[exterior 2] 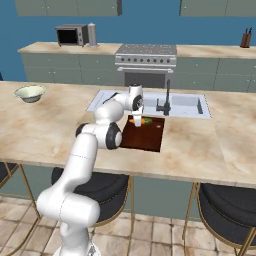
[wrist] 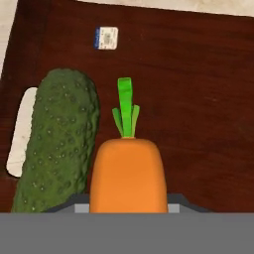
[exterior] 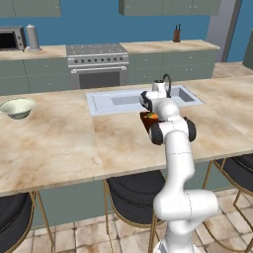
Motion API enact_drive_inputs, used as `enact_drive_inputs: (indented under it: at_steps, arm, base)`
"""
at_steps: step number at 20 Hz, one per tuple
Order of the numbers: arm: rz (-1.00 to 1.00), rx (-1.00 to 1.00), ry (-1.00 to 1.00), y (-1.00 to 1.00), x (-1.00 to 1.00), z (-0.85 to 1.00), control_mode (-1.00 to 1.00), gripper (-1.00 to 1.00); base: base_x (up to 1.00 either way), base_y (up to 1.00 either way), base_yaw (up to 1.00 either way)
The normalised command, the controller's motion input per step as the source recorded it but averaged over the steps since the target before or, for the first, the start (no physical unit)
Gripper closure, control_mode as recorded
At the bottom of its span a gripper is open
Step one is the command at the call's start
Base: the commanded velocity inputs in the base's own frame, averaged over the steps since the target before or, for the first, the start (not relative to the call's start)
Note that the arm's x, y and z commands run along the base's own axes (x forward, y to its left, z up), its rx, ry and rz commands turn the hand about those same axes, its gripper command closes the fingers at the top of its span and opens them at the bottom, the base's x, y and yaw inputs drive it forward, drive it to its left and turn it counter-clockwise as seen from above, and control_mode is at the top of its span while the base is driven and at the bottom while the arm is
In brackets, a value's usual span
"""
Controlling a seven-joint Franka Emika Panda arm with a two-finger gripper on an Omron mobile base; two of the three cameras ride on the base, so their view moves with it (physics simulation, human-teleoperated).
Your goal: Place the two vegetables and bowl onto the tray for setting up a vegetable dip station.
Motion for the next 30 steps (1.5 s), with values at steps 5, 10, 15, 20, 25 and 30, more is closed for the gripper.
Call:
enact_drive_inputs:
  at_steps: [5,10,15,20,25,30]
  arm:
    - [0.0,0.0,0.0,0.0,0.13,0.0,-1.0,1.0]
    - [0.0,0.0,0.0,0.0,0.04,0.0,-1.0,-1.0]
    - [0.0,0.0,0.0,0.01,0.0,0.0,-1.0,-1.0]
    - [0.0,0.0,0.0,0.0,0.0,0.0,-1.0,-1.0]
    - [0.0,0.0,0.0,-0.01,0.0,0.0,-1.0,-1.0]
    - [0.0,0.0,0.0,-0.09,0.0,0.0,-1.0,-1.0]
  base:
    - [0.0,0.0,0.0]
    - [0.0,0.0,0.0]
    - [0.0,0.0,0.0]
    - [0.0,0.0,0.0]
    - [0.0,0.0,0.0]
    - [0.0,0.0,0.0]
